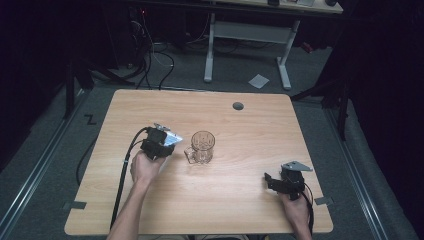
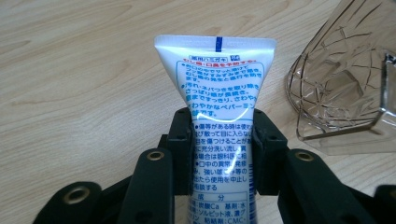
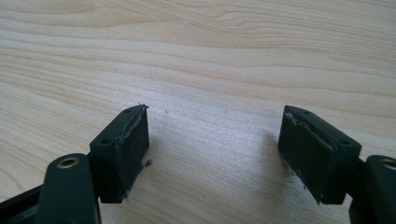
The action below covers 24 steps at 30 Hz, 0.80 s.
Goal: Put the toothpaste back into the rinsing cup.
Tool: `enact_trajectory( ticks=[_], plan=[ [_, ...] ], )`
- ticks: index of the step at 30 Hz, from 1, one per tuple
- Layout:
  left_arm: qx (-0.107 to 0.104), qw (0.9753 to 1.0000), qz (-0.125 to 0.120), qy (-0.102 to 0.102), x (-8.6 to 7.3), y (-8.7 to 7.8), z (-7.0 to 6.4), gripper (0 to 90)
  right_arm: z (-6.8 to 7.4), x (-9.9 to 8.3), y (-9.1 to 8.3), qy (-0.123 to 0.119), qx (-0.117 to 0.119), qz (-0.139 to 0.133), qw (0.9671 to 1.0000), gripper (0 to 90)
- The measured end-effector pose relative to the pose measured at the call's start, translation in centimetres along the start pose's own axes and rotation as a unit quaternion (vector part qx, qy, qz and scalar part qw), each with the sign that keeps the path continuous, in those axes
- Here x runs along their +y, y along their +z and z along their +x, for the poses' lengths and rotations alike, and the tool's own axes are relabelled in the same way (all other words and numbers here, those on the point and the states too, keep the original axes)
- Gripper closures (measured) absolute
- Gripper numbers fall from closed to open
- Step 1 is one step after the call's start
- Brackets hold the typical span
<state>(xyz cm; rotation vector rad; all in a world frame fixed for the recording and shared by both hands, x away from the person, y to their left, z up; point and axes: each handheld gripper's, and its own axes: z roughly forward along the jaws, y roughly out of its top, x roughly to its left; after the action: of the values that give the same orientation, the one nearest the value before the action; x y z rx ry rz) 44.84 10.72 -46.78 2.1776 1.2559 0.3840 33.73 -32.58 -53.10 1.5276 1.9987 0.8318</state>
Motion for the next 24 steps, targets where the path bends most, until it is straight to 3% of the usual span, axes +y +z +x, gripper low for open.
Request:
enact_trajectory(
  ticks=[5, 13, 21, 24],
  plan=[
    [-0.012, 0.9997, -0.018, -0.009, 0.1, -1.0, 0.3, 66.5, 0.0, 0.0, 0.0, 0.000, 0.000, 0.000, 1.0000, 24.6],
    [-0.023, 0.9992, -0.031, -0.006, 0.1, -2.3, 0.2, 66.3, 0.0, 0.0, 0.0, 0.000, 0.000, 0.000, 1.0000, 24.6],
    [-0.013, 0.9990, -0.041, 0.013, 0.8, -4.0, -0.3, 66.3, 0.0, 0.0, 0.0, 0.000, 0.000, 0.000, 1.0000, 24.6],
    [-0.023, 0.9983, -0.053, 0.005, 1.0, -4.5, -0.3, 66.2, 0.0, 0.0, 0.0, -0.001, 0.000, 0.000, 1.0000, 24.6]
  ],
)
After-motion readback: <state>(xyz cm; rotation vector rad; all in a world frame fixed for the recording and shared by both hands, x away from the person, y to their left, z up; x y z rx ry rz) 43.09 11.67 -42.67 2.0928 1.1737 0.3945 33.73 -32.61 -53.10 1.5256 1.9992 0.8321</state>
